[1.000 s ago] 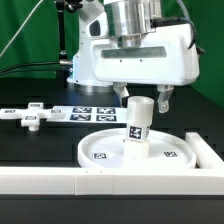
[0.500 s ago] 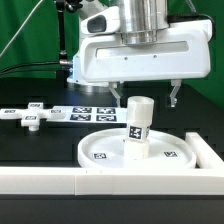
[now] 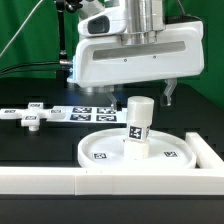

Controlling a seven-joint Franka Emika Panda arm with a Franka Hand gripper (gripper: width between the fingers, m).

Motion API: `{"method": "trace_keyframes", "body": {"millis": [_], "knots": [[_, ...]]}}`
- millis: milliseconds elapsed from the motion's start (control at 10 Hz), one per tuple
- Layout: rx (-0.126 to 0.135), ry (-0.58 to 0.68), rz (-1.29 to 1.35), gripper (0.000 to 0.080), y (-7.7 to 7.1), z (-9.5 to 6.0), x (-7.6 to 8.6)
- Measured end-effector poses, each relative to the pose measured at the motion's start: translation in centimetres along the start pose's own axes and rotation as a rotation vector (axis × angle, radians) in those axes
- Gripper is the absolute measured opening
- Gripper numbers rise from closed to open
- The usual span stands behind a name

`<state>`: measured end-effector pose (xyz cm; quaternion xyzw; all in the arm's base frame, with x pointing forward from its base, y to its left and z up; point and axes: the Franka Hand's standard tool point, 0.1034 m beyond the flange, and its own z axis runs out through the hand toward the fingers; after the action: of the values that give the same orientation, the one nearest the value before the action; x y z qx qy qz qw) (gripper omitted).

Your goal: Assemble round table

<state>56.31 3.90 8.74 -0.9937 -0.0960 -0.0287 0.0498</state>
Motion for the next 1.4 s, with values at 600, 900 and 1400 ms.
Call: {"method": "trace_keyframes", "body": {"millis": [600, 900, 1400], "knots": [[-0.052, -0.015, -0.444, 0.0649, 0.04, -0.07, 0.56], [-0.057, -0.025, -0.626, 0.0649, 0.23, 0.00, 0.52], [-0.081, -0.066, -1.004, 0.0649, -0.33, 0.36, 1.02]]}}
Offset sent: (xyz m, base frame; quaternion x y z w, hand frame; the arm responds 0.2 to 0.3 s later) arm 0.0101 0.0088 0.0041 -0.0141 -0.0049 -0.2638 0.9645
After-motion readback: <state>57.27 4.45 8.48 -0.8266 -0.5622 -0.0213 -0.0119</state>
